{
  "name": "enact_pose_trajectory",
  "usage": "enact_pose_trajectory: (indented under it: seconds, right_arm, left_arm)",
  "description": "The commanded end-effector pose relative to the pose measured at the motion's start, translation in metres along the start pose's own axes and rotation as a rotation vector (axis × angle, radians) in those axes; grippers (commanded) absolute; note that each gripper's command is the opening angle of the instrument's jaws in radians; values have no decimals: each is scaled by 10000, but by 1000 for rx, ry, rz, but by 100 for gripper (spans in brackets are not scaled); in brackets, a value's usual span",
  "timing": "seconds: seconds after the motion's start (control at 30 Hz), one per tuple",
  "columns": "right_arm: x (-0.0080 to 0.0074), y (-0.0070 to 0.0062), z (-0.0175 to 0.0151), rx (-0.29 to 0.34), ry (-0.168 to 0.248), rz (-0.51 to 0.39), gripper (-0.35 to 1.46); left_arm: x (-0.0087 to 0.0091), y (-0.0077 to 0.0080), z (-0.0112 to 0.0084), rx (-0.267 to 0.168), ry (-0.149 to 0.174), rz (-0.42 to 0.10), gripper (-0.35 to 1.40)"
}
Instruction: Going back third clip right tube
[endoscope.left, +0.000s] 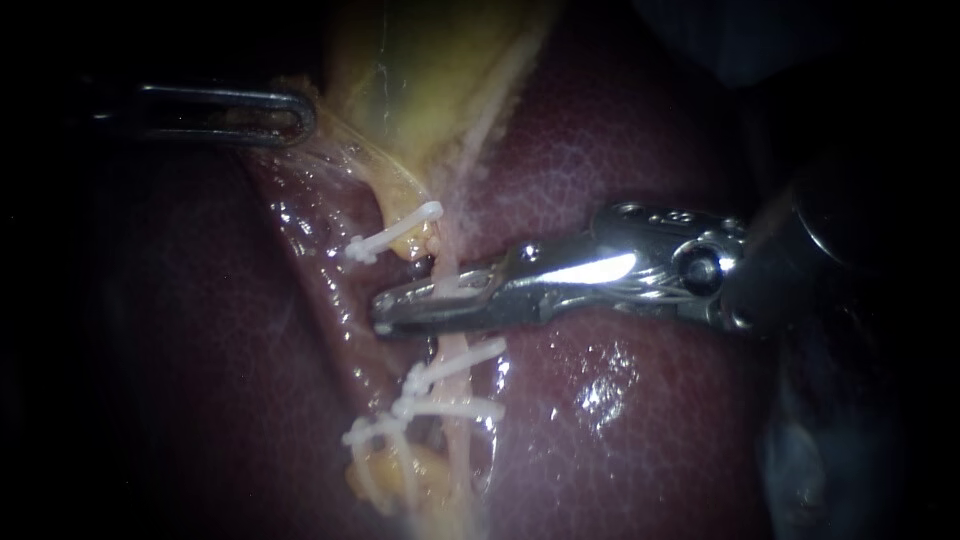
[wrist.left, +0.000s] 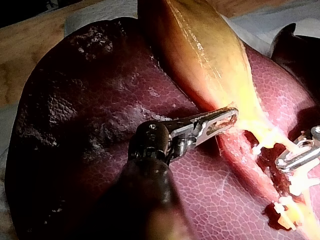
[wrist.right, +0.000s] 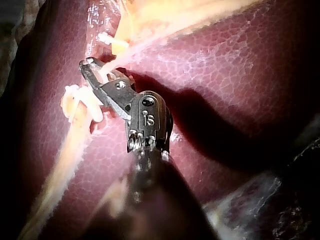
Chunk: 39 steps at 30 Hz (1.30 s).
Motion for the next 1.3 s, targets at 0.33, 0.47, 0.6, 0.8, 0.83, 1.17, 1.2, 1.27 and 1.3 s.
enact_pose_trajectory:
  seconds: [0.33,0.47,0.6,0.8,0.83,1.17,1.2,1.27,1.3]
  right_arm:
    - [-4,2,5,20,-10,-9,3]
    - [-11,13,15,4,-12,-31,44]
    - [-25,29,21,-55,-30,-76,50]
    - [-41,43,13,-71,-55,-137,50]
    - [-41,44,11,-77,-53,-143,50]
    - [-49,43,-14,-81,-59,-251,50]
    - [-50,40,-19,-89,-59,-287,50]
    - [-51,35,-28,-98,-61,-345,50]
    - [-52,31,-35,-101,-63,-373,50]
  left_arm:
    - [0,-1,1,-1,0,0,-35]
    - [0,-1,1,-1,0,0,-35]
    - [1,-1,1,-4,-1,0,-35]
    - [1,-1,1,-5,-1,1,-35]
    - [1,-1,1,-5,-1,1,-35]
    - [2,-1,1,-2,0,1,-35]
    - [2,-1,1,-2,0,1,-35]
    - [2,-2,1,-2,0,1,-35]
    - [2,-2,1,-2,0,1,-35]
